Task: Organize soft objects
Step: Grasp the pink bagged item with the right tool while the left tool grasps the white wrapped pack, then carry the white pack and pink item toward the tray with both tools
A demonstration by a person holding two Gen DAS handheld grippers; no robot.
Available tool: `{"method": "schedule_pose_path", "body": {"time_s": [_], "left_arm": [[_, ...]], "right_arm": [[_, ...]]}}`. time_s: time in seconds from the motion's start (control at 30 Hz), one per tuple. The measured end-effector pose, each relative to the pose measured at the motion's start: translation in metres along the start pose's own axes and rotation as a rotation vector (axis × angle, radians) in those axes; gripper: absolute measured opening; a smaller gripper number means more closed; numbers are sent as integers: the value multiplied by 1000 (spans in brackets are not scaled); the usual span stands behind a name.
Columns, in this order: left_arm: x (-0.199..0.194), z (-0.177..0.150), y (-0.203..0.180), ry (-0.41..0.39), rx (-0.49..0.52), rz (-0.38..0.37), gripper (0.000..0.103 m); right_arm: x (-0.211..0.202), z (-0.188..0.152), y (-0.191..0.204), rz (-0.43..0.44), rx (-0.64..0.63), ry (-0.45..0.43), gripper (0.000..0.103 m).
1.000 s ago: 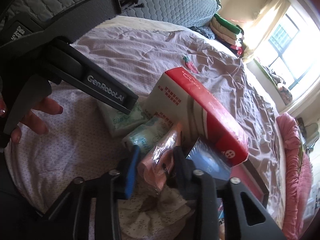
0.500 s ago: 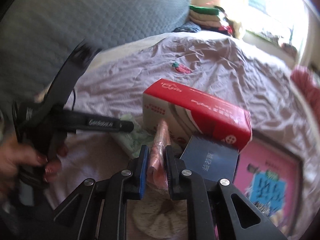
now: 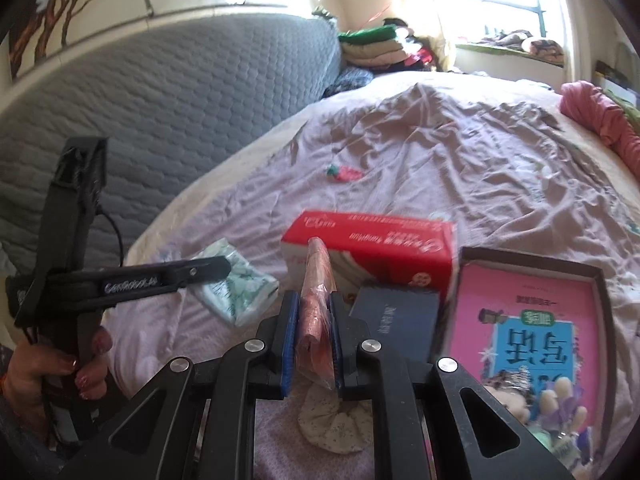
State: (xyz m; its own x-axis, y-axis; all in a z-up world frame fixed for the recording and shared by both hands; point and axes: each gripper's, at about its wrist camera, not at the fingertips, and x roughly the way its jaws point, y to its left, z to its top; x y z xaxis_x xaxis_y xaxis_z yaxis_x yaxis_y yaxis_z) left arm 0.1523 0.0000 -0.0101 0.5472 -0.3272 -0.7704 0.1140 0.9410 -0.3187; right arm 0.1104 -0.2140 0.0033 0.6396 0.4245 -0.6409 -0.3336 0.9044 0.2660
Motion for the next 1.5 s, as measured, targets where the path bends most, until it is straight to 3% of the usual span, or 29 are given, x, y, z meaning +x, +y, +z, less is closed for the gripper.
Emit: {"method": "schedule_pose_path", "body": {"time_s": [0.33, 0.8, 1.1, 1.5], "left_arm": [[-30, -1, -75, -30, 137, -18, 20], [-33, -16, -152, -25, 257, -68, 20], [-13, -30, -186, 17, 329, -83, 20], [29, -46, -208, 79, 420, -30, 20]], "right_arm": [[-72, 9, -34, -49, 83, -107, 15], [-152, -6, -89, -135, 191, -219, 15], [-175, -17, -115, -190, 237, -250, 15], [-177, -36, -142, -253, 263, -237, 15]]}}
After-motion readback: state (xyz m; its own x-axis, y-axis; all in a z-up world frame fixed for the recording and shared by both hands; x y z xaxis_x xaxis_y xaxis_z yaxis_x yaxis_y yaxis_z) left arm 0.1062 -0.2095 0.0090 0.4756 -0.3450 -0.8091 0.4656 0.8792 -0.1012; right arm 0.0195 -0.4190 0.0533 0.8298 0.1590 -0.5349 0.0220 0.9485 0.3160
